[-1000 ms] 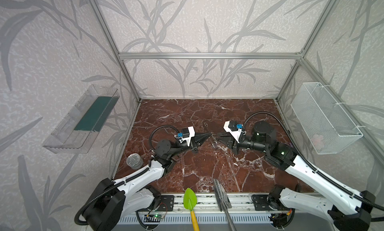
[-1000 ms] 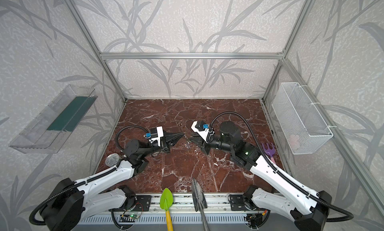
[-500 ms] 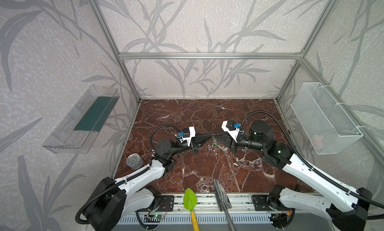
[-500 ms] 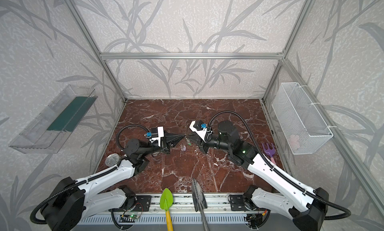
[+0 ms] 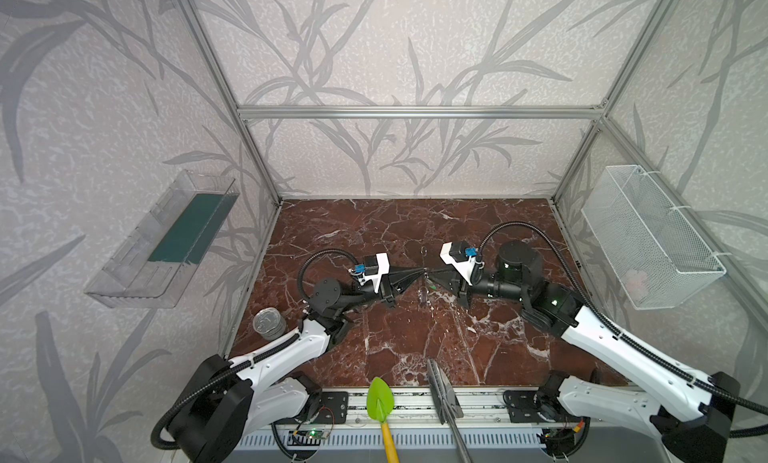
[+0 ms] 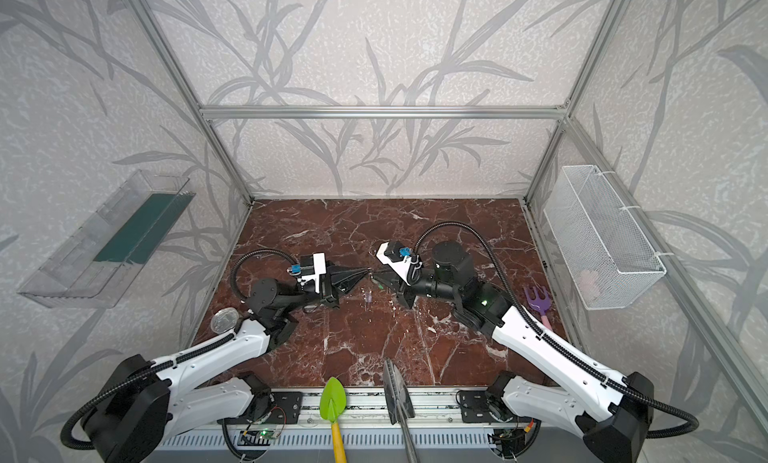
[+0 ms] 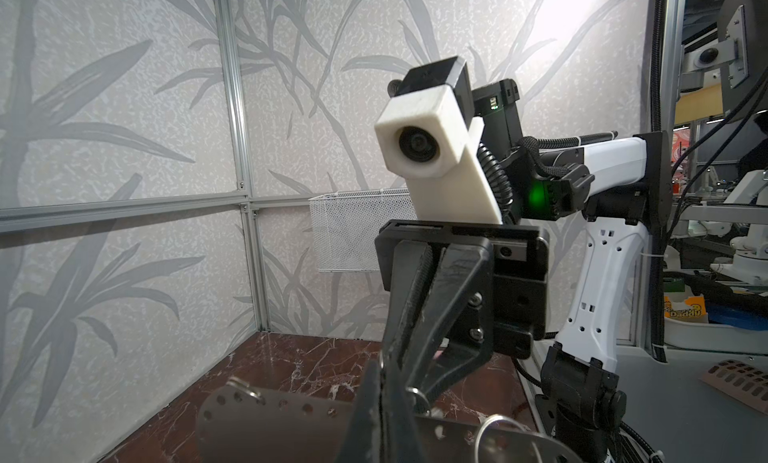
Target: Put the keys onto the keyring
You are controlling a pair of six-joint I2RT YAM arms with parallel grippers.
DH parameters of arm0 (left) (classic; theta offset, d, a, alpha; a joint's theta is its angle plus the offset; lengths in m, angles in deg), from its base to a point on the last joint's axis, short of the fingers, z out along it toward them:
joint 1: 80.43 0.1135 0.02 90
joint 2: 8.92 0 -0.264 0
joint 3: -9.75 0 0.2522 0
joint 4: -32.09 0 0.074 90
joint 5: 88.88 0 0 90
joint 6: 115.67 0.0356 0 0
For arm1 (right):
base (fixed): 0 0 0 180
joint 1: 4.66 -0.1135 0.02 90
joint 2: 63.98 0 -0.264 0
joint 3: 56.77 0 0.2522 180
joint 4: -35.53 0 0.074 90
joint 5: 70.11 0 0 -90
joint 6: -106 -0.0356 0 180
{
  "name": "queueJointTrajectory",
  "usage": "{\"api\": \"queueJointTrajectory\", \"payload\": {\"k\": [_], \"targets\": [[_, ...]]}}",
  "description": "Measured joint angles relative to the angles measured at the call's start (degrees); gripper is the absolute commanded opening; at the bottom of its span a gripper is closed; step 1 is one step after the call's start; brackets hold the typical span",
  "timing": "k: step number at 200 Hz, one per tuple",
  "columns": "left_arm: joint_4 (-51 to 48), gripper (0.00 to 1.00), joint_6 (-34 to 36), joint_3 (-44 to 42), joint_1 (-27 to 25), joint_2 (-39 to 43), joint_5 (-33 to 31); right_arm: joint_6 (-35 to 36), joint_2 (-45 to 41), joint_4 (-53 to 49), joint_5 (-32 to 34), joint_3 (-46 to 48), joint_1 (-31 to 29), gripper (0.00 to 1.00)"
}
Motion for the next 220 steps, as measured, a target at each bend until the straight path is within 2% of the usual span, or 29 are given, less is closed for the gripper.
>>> {"api": "queueJointTrajectory", "payload": {"k": [155,220], "targets": [[0.90,0.00,-0.46,0.13,0.35,-1.03,0.87,-0.07,0.48,0.39,-0.20,0.00,0.15,0.09],[0.81,0.00,-0.48,0.79,0.42,-1.31,1.22,0.00,0.63,0.81,0.09,-0.22,0.24,0.12]]}}
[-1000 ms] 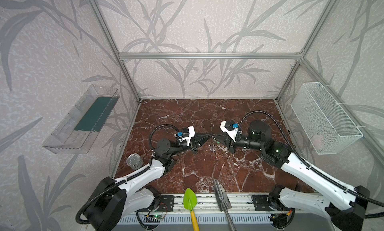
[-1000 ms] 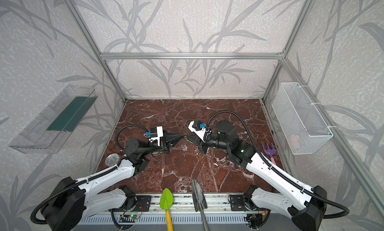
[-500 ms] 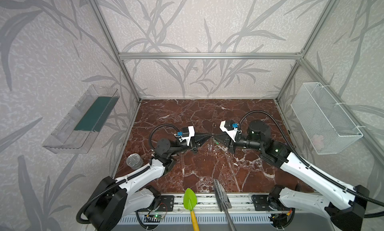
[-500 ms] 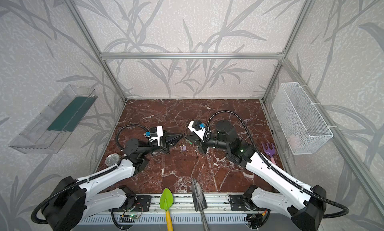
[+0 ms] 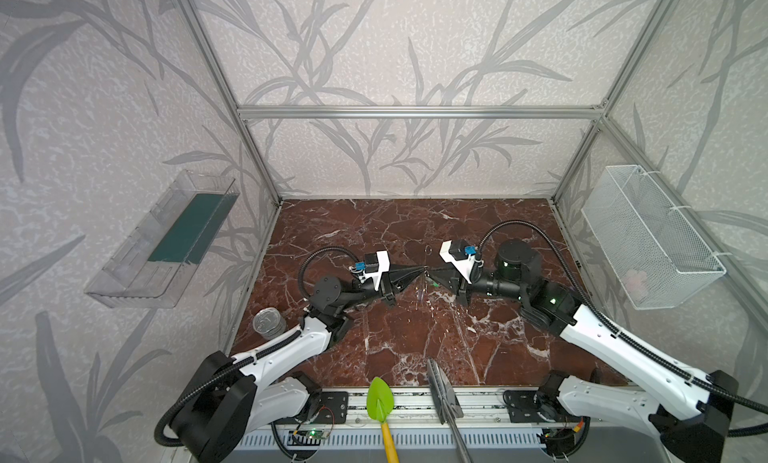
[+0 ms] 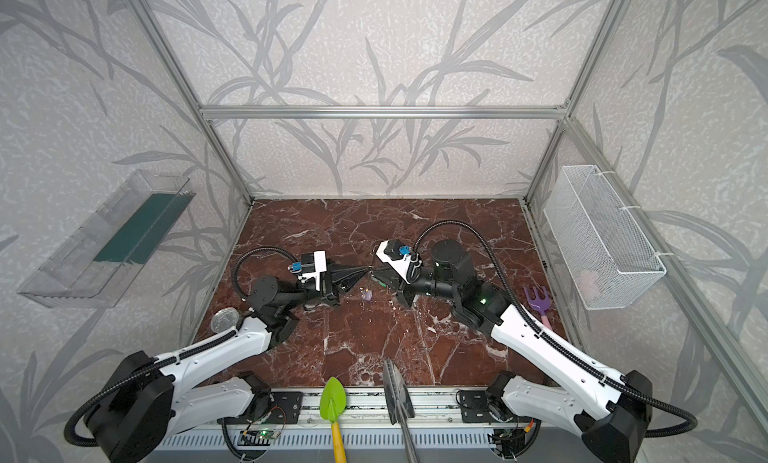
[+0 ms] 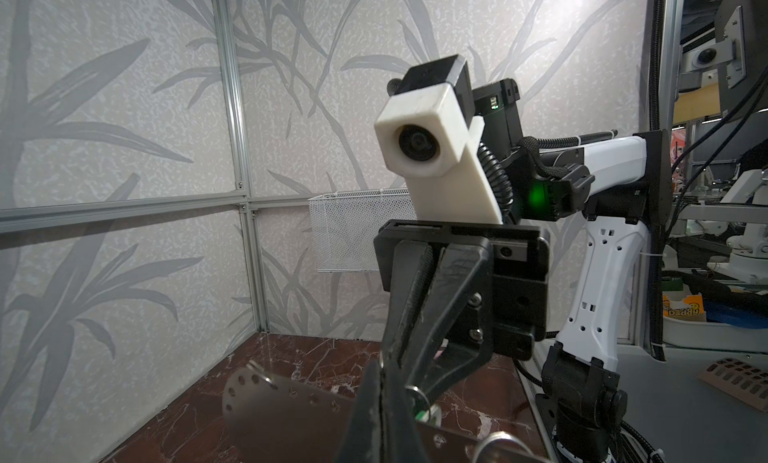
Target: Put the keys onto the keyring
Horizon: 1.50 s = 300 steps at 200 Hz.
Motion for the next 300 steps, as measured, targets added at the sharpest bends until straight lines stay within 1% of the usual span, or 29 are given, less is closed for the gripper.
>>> {"api": "queueJointTrajectory", "payload": {"k": [30,50,68,90,155,177,212,245,270,300], "targets": [[-0.44,0.00,0.02,0.02,0.00,-0.09,0.15,0.00,0.28,0.22,0.07,0.00,-0.02,0.15],[-0.94,0.00,0.04,0.15,0.00,-0.26,0.22,0.00,0.39,0.42,0.13,0.00,-0.02,0.15],[-1.03,0.00,0.07,0.22,0.00,-0.28,0.28,-0.04,0.39,0.52,0.28,0.02,-0.02,0.10],[-1.05,0.00,0.22,0.22,0.31,-0.31,0.17,-0.02,0.37,0.61,0.04,0.00,0.00,0.00],[-1.14,0.00,0.50,0.22,0.37,-0.35,-0.07,-0.02,0.48,-0.07,-0.55,-0.39,0.02,0.00],[-2.25,0.13,1.01,0.22,0.33,0.55,-0.96,1.09,0.98,-2.14,-0.57,-1.92,0.00,0.00],[-9.33,0.19,3.78,0.20,0.20,6.40,-3.74,3.65,2.27,-6.14,-0.28,-4.28,-0.04,0.00],[-17.22,0.21,7.85,0.20,-0.07,13.60,-6.03,5.79,3.34,-10.38,-0.07,-5.35,-0.04,0.00],[-28.24,0.22,12.24,0.85,-0.09,17.86,-7.91,8.07,4.87,-15.32,0.17,-8.07,-0.04,0.00],[-41.64,0.23,17.66,3.96,-0.13,19.93,-11.21,11.50,7.54,-21.90,1.20,-13.33,-0.04,0.00]]}}
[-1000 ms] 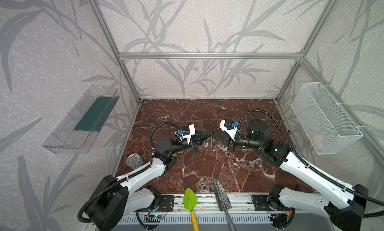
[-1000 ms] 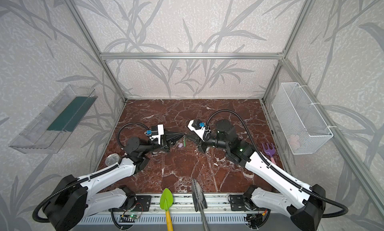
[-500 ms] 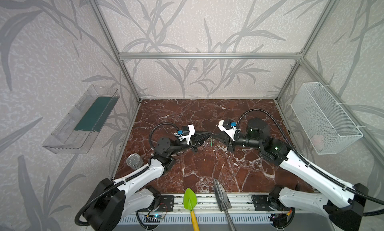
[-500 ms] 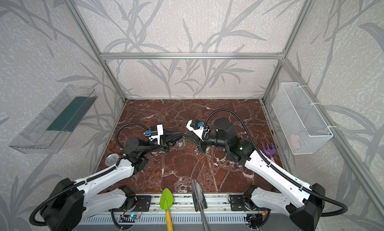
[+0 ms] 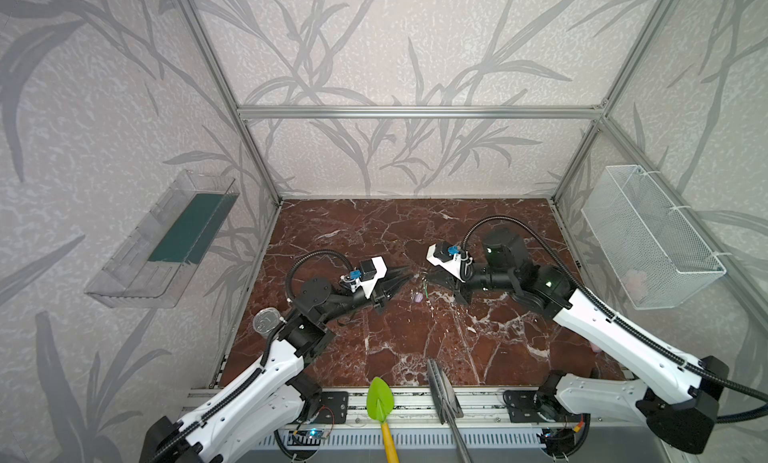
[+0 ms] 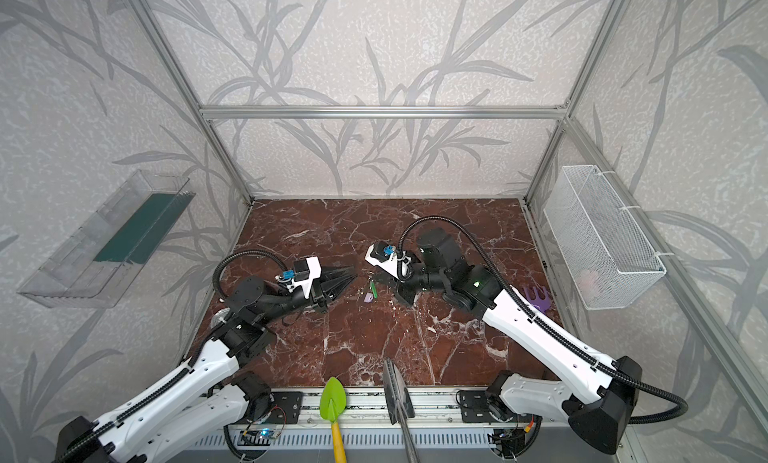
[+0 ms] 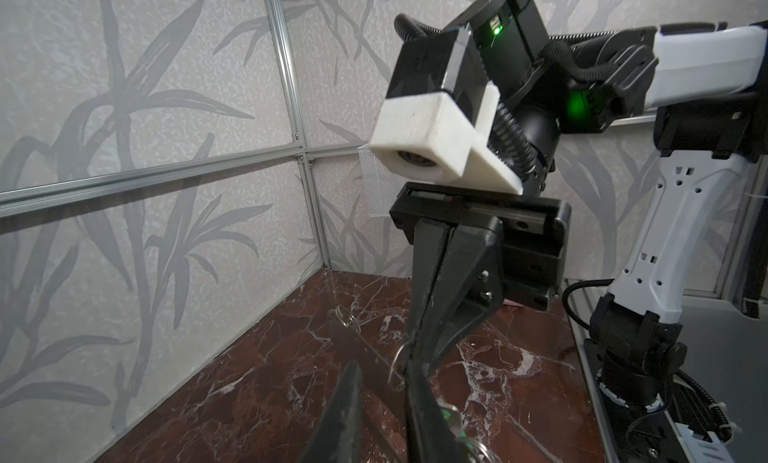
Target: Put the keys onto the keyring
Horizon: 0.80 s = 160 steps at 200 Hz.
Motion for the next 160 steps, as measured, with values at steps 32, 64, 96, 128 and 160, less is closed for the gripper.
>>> {"api": "queueJointTrajectory", "payload": {"k": [32,64,96,128,160], "targets": [[-11.08,0.24,4.72,3.96,-0.52,0.79,-5.03,4.46,3.63,-7.45,2.08,-6.36,0.00,0.00],[-20.52,0.24,10.45,11.08,-5.05,-0.11,-13.00,9.29,8.96,-15.41,4.92,-14.25,0.00,0.00],[-27.19,0.23,18.95,17.29,-15.61,-2.75,-25.77,13.55,12.66,-21.03,6.62,-19.50,0.07,0.00],[-31.26,0.21,25.88,18.86,-21.92,-6.32,-36.06,16.37,13.09,-23.91,6.40,-21.62,0.31,0.00],[-32.81,0.21,30.18,18.86,-25.11,-8.44,-41.94,18.14,13.09,-25.35,5.79,-22.14,0.33,0.00]]}}
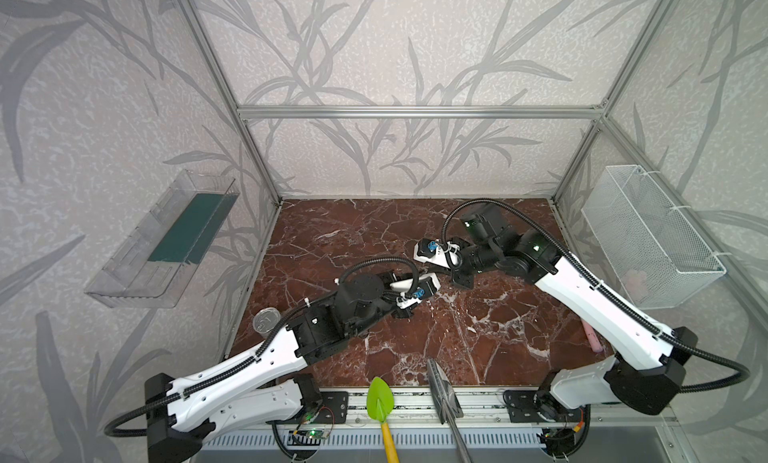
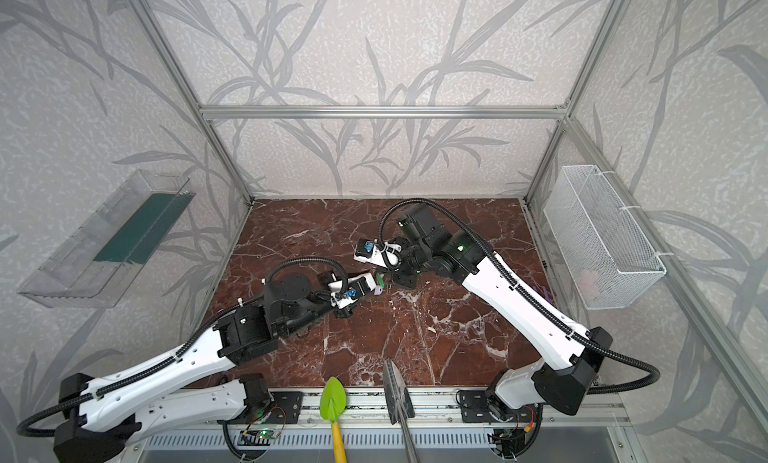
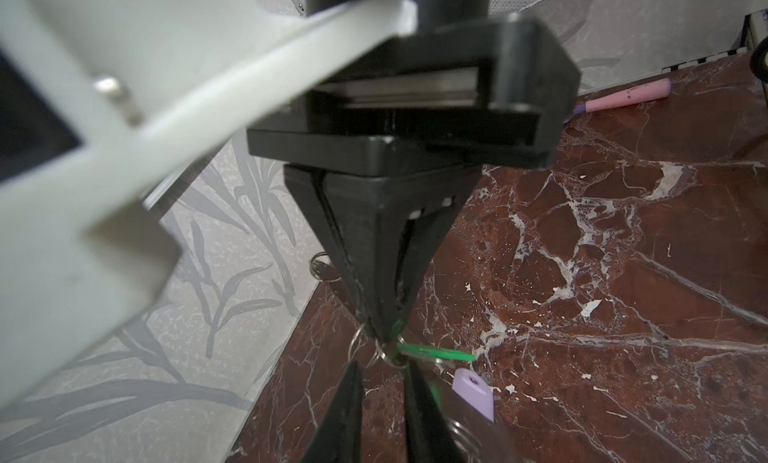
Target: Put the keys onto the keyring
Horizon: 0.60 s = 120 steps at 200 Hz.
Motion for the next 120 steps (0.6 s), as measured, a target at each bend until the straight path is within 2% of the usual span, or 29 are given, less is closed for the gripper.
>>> {"api": "queueJointTrajectory", "payload": {"k": [62,120], "targets": [[-0.33,0.21,3.02,0.94,-1.55,-1.16,-4.00,1.62,0.00,-0.83,-1.22,0.00,0.00,0.00],[-0.37,0.19,4.11,1.90,-1.77,-2.43,-4.83,2.14,-0.02,-0.98,-2.71,0.00,0.00,0.00]]}}
